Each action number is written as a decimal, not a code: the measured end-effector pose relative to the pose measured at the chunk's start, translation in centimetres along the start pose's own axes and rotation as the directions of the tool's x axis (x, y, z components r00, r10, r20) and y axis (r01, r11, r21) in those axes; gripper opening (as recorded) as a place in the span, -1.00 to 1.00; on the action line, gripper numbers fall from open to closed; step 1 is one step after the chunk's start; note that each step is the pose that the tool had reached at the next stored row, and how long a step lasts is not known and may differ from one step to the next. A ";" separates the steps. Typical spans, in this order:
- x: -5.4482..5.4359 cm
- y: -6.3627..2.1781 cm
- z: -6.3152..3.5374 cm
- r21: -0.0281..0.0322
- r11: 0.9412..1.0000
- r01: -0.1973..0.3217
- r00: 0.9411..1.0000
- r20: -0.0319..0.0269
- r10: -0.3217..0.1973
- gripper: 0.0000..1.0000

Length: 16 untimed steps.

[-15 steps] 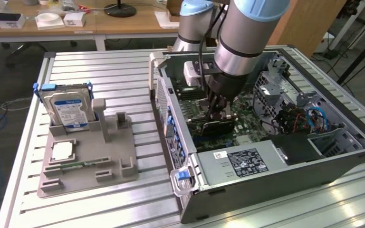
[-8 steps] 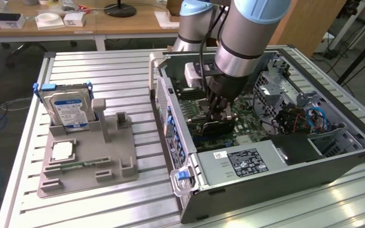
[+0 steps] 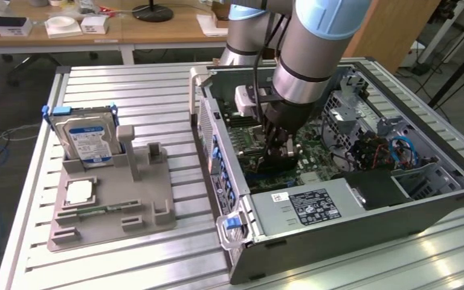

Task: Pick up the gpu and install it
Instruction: 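Press down on the gpu until it lock into place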

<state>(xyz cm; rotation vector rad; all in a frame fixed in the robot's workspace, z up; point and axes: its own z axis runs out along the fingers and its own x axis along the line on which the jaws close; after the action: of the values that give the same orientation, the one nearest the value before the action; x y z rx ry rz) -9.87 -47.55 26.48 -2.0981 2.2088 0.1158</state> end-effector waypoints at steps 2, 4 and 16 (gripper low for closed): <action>0.0 0.00 0.01 0.000 1.000 0.000 1.000 0.000 0.000 -0.79; 0.0 -0.01 0.07 0.000 1.000 0.000 1.000 -0.001 0.000 -0.79; -0.1 -0.07 -0.39 0.000 1.000 0.000 1.000 -0.001 0.000 -0.79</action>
<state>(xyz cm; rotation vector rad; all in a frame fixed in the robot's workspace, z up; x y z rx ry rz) -9.81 -47.54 26.87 -2.0988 2.2099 0.1148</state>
